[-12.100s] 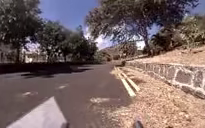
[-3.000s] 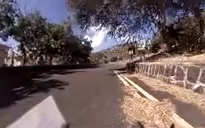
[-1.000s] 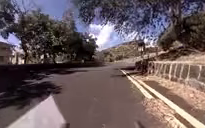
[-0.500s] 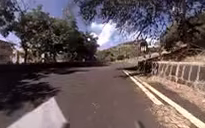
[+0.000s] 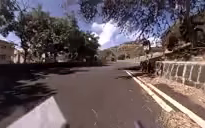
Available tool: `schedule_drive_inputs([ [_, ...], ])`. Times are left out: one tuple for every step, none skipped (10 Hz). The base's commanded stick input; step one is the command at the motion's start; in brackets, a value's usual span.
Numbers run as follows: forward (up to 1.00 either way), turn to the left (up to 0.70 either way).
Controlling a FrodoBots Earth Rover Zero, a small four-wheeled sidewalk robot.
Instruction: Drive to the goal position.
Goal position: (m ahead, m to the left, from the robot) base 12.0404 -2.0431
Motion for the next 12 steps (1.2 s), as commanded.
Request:
schedule_drive_inputs([
  [0.5, 0.0],
  [0.5, 0.0],
  [0.5, 0.0],
  [0.5, 0.0],
  [0.5, 0.0],
  [0.5, 0.0],
  [0.5, 0.0],
  [0.5, 0.0],
  [0.5, 0.0],
  [0.5, 0.0],
  [0.5, 0.0],
  [0.5, 0.0],
])
